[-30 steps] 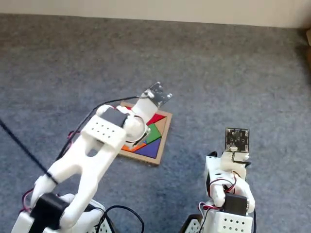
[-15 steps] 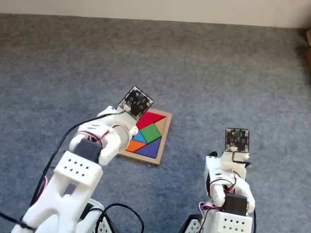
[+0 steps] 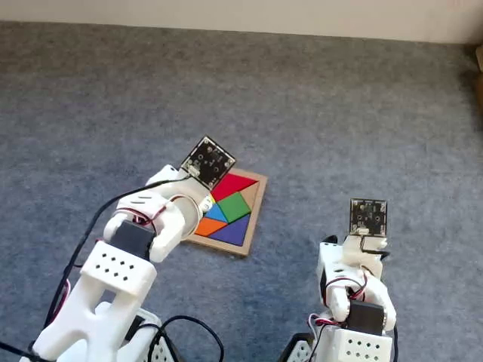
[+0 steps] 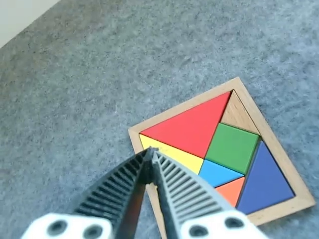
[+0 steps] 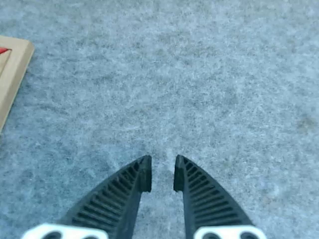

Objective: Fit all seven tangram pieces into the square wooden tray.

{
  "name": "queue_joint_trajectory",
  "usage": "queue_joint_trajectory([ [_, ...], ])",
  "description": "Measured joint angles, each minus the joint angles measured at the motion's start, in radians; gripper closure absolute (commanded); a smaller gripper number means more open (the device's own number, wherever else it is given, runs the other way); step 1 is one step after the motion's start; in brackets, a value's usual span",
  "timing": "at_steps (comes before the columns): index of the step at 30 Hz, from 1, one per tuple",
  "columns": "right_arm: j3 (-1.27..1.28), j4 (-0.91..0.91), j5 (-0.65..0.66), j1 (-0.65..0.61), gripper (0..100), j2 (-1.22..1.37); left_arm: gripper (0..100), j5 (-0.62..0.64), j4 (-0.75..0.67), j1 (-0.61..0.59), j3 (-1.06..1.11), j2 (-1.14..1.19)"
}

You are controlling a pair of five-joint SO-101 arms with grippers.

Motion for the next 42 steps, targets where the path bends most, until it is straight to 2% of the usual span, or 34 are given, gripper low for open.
queue_joint_trajectory([
  [8,0.0,0.0,0.0,0.0,90.7,0.0,100,0.0,0.0,0.002,0.0,0.0],
  [12,0.0,0.0,0.0,0.0,90.7,0.0,100,0.058,0.0,0.002,0.0,-0.011],
  [21,0.0,0.0,0.0,0.0,90.7,0.0,100,0.078,0.0,-0.006,0.149,-0.33],
  [29,0.0,0.0,0.0,0.0,90.7,0.0,99,0.144,0.104,-0.14,0.259,-0.611],
  [33,0.0,0.0,0.0,0.0,90.7,0.0,89,0.144,0.141,-0.178,0.367,-0.732],
  [36,0.0,0.0,0.0,0.0,90.7,0.0,81,0.144,0.143,-0.253,0.47,-0.832],
  [42,0.0,0.0,0.0,-0.017,90.7,0.0,80,0.144,0.143,-0.399,0.624,-0.913],
])
